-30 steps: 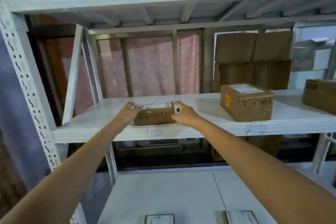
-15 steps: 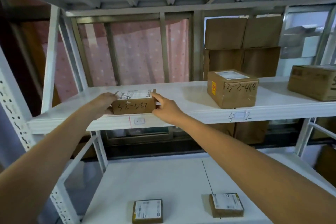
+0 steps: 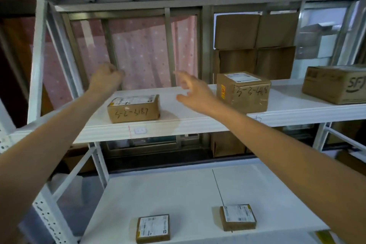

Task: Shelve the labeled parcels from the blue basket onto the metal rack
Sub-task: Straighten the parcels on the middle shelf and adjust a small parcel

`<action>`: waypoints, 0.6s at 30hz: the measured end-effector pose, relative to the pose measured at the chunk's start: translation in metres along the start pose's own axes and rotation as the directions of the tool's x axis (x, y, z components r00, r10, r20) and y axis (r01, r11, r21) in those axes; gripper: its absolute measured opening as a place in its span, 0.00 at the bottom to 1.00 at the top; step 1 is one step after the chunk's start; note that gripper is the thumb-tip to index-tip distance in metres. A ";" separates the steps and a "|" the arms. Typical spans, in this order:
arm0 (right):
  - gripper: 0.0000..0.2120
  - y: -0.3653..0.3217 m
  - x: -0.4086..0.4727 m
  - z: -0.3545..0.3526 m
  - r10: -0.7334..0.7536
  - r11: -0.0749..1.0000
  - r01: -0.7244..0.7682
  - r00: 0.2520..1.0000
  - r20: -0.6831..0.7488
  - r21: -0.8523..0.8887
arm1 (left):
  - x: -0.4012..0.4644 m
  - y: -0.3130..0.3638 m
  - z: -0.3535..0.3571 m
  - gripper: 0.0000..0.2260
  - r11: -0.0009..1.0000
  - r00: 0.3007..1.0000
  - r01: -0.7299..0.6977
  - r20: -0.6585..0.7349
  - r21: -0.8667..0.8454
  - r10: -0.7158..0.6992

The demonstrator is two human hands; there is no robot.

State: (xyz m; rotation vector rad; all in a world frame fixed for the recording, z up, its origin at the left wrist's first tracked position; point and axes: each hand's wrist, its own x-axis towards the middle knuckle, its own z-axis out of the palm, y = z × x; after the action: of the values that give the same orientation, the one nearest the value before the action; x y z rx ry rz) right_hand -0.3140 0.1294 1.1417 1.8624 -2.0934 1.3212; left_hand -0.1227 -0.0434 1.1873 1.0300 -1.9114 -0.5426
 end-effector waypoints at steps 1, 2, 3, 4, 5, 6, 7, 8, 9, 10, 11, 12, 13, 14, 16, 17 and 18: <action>0.31 0.006 -0.001 -0.027 -0.027 0.998 0.023 0.997 -0.078 -0.056 | -0.005 0.025 0.010 0.17 0.996 0.997 -0.080 -0.009 -0.033 0.079; 0.29 0.016 -0.003 -0.056 -0.035 0.994 0.017 0.986 -0.161 -0.112 | -0.014 0.052 0.026 0.15 0.986 0.990 -0.133 0.043 -0.099 0.138; 0.26 0.028 -0.006 -0.084 -0.027 0.987 -0.012 0.969 -0.244 -0.160 | -0.026 0.078 0.046 0.14 0.974 0.976 -0.146 0.137 -0.176 0.171; 0.23 0.043 -0.011 -0.111 -0.004 0.979 -0.062 0.947 -0.321 -0.195 | -0.038 0.099 0.070 0.14 0.962 0.952 -0.127 0.244 -0.240 0.186; 0.21 0.059 -0.018 -0.133 0.037 0.969 -0.126 0.924 -0.381 -0.212 | -0.050 0.117 0.095 0.15 0.956 0.923 -0.091 0.337 -0.280 0.187; 0.20 0.076 -0.026 -0.151 0.096 0.957 -0.199 0.905 -0.414 -0.212 | -0.062 0.131 0.121 0.16 0.956 0.896 -0.050 0.410 -0.290 0.172; 0.19 0.093 -0.034 -0.164 0.165 0.943 -0.266 0.895 -0.414 -0.202 | -0.072 0.140 0.145 0.18 0.958 0.873 -0.005 0.467 -0.285 0.144; 0.20 0.110 -0.042 -0.171 0.233 0.929 -0.322 0.894 -0.383 -0.185 | -0.081 0.147 0.166 0.21 0.959 0.855 0.048 0.508 -0.278 0.104; 0.20 0.126 -0.048 -0.175 0.291 0.919 -0.359 0.896 -0.335 -0.164 | -0.087 0.151 0.183 0.23 0.957 0.840 0.108 0.540 -0.270 0.058; 0.21 0.141 -0.054 -0.176 0.326 0.917 -0.374 0.903 -0.282 -0.137 | -0.091 0.153 0.197 0.25 0.950 0.825 0.163 0.564 -0.266 0.017; 0.21 0.152 -0.057 -0.176 0.338 0.925 -0.367 0.913 -0.227 -0.098 | -0.094 0.154 0.208 0.25 0.942 0.816 0.201 0.578 -0.268 -0.010; 0.20 0.161 -0.060 -0.174 0.345 0.934 -0.355 0.923 -0.173 -0.035 | -0.096 0.155 0.216 0.25 0.935 0.814 0.223 0.581 -0.275 -0.023; 0.18 0.167 -0.062 -0.172 0.354 0.935 -0.352 0.927 -0.119 0.044 | -0.097 0.155 0.222 0.24 0.930 0.814 0.240 0.580 -0.278 -0.036; 0.16 0.170 -0.064 -0.171 0.361 0.929 -0.352 0.930 -0.071 0.113 | -0.098 0.155 0.225 0.23 0.924 0.816 0.255 0.576 -0.286 -0.047; 0.17 0.174 -0.066 -0.174 0.353 0.920 -0.342 0.935 -0.028 0.192 | -0.100 0.156 0.224 0.22 0.913 0.817 0.281 0.572 -0.296 -0.066; 0.19 0.175 -0.068 -0.179 0.353 0.918 -0.340 0.935 -0.027 0.204 | -0.101 0.157 0.221 0.22 0.911 0.829 0.282 0.555 -0.300 -0.074; 0.20 0.176 -0.070 -0.189 0.349 0.923 -0.336 0.936 -0.043 0.190 | -0.103 0.160 0.218 0.22 0.923 0.861 0.256 0.503 -0.288 -0.081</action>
State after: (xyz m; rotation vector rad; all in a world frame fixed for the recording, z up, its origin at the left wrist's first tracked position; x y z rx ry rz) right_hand -0.5320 0.2831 1.1269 1.5137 -2.4131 1.6756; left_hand -0.3510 0.1257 1.1344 0.8867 -2.0480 -1.2985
